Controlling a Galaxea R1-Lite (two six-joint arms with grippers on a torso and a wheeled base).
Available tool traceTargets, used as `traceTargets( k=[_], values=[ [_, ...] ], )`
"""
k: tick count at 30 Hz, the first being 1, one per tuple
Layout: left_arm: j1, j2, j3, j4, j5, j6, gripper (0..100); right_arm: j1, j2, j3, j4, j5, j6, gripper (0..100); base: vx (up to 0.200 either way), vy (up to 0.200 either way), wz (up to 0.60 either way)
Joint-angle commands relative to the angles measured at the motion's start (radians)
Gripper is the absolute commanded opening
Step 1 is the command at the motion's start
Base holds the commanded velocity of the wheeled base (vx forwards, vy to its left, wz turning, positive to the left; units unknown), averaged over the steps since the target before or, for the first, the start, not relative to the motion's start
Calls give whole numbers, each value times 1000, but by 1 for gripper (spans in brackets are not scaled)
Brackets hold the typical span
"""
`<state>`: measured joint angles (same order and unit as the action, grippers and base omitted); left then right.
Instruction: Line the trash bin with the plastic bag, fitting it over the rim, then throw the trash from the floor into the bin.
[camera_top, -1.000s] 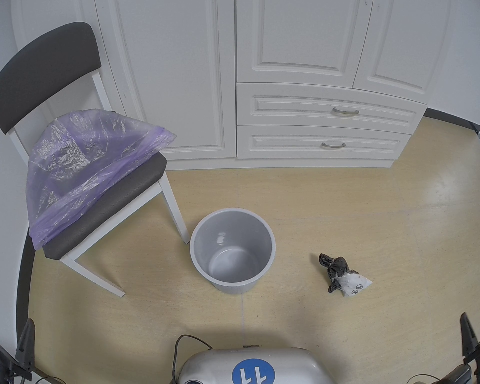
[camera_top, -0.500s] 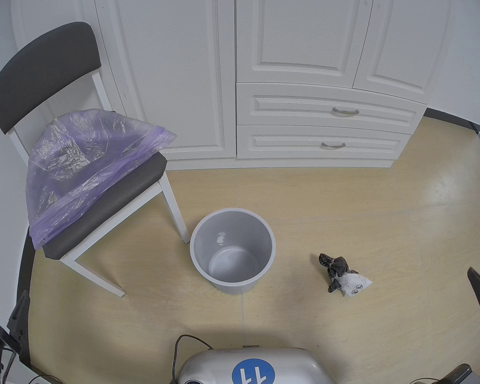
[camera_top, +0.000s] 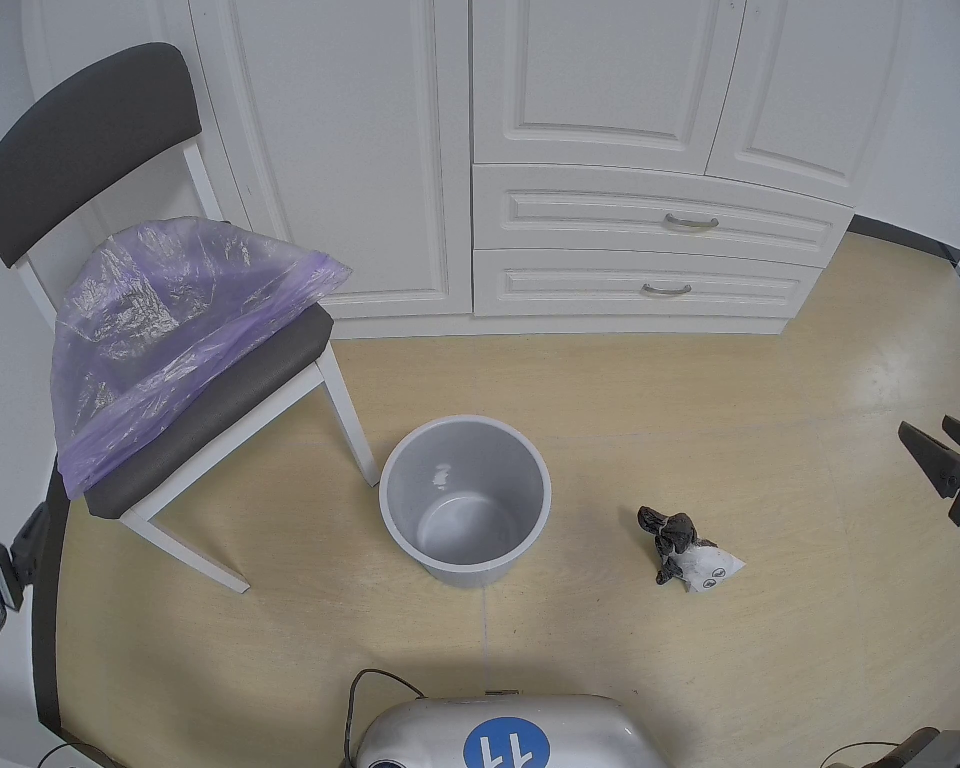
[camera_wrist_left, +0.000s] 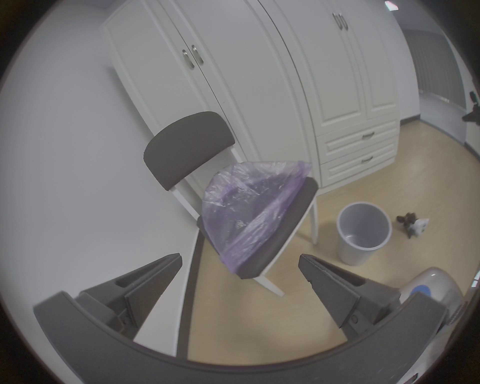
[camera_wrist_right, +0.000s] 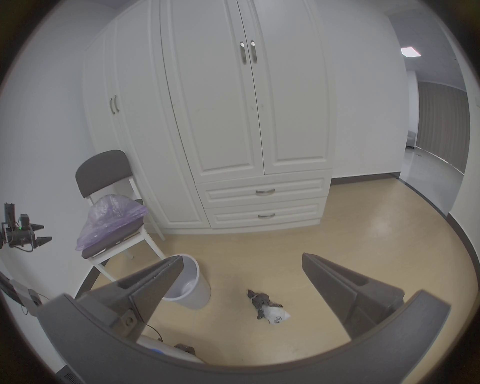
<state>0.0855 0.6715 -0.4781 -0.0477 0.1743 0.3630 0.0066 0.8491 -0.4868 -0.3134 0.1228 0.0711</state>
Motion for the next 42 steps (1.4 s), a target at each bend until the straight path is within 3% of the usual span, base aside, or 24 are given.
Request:
traceTargets(
  k=[1,6,11,17,25,30,34,39,41,42],
  values=[
    [92,207,-45,-104,11,73,100,4,103,11,-12,-51,7,100,0,0,0],
    [154,260,-47,-124,16,82,100,4,145,4,-13,-117,7,100,0,0,0],
    [224,289,-40,-121,19,186,100,4,145,-10,-13,-118,4,100,0,0,0],
    [301,310,1,-120,5,202,100,4,176,-9,-13,-120,4,100,0,0,0],
    [295,151,210,-123,-68,231,100,-5,228,-12,-12,-118,7,100,0,0,0],
    [295,160,234,-127,-71,225,100,-8,280,-18,-16,-118,16,100,0,0,0],
    [296,266,216,-175,-71,217,100,-11,284,-18,-47,-118,46,100,0,0,0],
    [319,477,197,-345,-75,218,100,-89,291,-38,-49,-106,47,100,0,0,0],
    [330,536,196,-411,-96,218,100,-116,297,-47,-49,-98,47,100,0,0,0],
    [349,589,191,-469,-144,218,100,-132,295,-53,-49,-86,47,100,0,0,0]
  ],
)
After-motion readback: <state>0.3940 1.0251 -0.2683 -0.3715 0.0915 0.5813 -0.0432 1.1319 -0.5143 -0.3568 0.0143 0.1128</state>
